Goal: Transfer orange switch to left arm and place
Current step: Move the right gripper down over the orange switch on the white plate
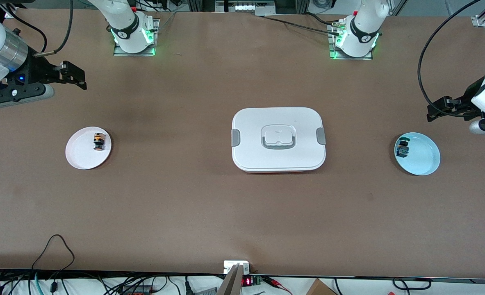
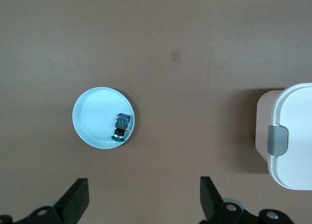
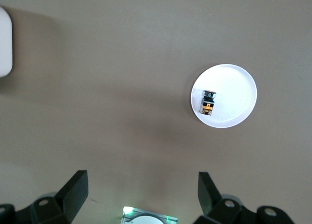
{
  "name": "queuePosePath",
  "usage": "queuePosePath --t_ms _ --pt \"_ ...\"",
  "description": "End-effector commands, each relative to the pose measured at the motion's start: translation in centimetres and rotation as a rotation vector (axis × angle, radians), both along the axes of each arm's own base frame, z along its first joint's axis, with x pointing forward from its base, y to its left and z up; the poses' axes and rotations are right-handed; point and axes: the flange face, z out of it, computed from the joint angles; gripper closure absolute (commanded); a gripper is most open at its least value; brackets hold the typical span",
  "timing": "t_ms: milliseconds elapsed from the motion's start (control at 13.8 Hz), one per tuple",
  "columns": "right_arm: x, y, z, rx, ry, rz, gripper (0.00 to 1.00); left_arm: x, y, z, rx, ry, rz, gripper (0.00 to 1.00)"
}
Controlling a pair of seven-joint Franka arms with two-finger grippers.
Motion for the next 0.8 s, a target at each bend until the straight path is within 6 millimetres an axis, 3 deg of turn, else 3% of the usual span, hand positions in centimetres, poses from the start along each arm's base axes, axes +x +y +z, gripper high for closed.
queuePosePath --t_ms 0,290,508,726 --pt "-0.2 -1.0 -1.0 0.026 0.028 0.205 0.00 0.2 0.1 0.7 0.031 0.007 -0.001 0.00" --pt "0.5 -3.4 -5.2 0.061 0.017 0.591 0.00 -0.1 -0.3 0.7 0.034 0.032 -0.007 0.00" --pt "0.7 -4.3 -8.5 0.005 0.042 0.949 0.00 -0.5 -0.6 0.8 0.051 0.062 -0.011 0.00" --pt "0.7 -4.4 -12.4 0.016 0.047 1.196 0.00 -0.5 -0.8 0.7 0.051 0.062 -0.017 0.00"
